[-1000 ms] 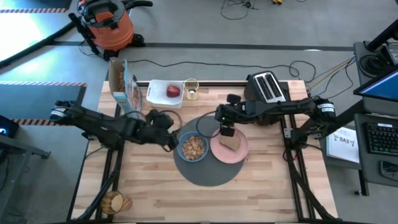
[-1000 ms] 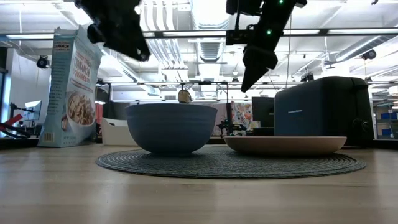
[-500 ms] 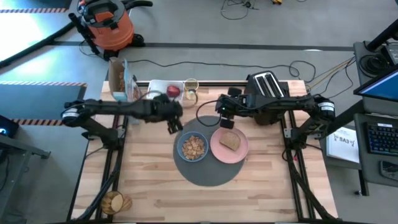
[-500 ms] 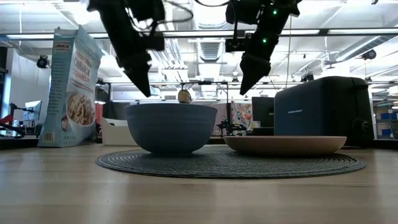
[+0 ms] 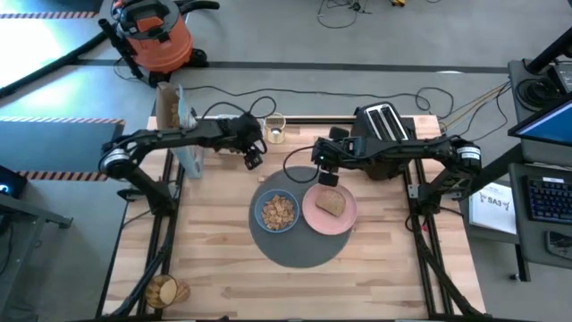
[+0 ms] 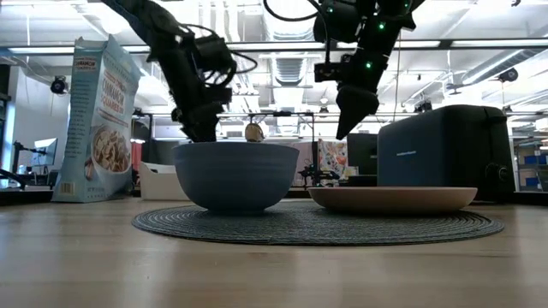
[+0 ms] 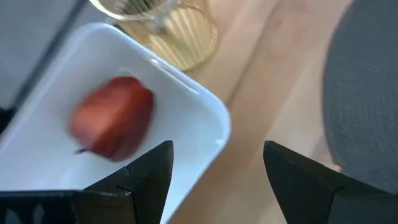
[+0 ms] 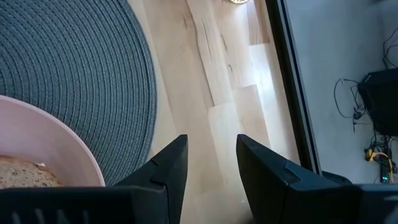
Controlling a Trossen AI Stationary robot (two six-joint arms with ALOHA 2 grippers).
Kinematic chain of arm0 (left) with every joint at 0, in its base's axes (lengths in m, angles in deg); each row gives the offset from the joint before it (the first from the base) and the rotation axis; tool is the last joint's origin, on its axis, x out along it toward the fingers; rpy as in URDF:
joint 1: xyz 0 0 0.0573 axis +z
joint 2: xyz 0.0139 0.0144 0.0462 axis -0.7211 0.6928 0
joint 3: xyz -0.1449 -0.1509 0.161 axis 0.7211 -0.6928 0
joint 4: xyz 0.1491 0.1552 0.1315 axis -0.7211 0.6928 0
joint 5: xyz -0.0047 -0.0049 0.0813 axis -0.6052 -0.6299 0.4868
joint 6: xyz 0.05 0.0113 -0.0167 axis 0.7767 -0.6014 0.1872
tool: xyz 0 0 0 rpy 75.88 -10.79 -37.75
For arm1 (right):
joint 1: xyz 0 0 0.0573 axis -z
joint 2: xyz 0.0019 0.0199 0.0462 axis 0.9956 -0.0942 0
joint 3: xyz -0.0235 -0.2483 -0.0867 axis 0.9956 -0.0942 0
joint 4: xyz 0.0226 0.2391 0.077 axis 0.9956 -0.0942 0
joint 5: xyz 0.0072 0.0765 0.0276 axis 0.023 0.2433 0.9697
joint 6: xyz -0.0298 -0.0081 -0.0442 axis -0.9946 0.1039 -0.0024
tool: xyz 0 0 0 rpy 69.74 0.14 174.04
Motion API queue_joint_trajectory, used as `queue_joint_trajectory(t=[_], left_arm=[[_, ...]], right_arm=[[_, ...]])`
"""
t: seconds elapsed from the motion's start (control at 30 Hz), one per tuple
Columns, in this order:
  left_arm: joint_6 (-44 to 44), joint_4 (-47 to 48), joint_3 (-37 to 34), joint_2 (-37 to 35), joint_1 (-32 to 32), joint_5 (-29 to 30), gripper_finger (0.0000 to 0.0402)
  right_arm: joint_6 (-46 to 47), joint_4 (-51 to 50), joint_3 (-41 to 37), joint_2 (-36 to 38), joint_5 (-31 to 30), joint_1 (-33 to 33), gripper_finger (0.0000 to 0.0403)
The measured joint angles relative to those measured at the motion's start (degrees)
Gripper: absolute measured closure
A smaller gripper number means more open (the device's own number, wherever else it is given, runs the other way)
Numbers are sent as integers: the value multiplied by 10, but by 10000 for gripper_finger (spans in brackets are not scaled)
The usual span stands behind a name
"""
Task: Arrange a breakfast setting
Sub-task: Move the white bin to the bottom right of the table
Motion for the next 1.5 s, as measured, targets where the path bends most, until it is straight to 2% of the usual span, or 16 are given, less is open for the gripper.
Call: queue_joint_trajectory(t=[0.13, 0.33, 0.47, 0.6, 0.9, 1.3, 1.5], left_arm=[[6, -35, 0, 32, 2, -15, 169], [6, -47, -1, 67, 4, -7, 171], [2, -48, -1, 74, 5, 3, 189], [-4, -45, -1, 73, 7, 3, 234], [-21, -42, -1, 72, 8, -6, 389], [-50, -1, -1, 64, -3, -8, 400], [-68, 12, -1, 41, -29, -41, 401]], right_arm=[[-1, 6, -3, 0, 0, 0, 275], [-10, 10, -9, 0, 0, 0, 275], [-11, 12, -15, -1, 0, 0, 275], [-11, 12, -21, -1, 0, 0, 275], [-10, 13, -22, -1, 0, 0, 275], [-11, 13, -23, -1, 0, 0, 275], [-11, 12, -23, -1, 0, 0, 275]])
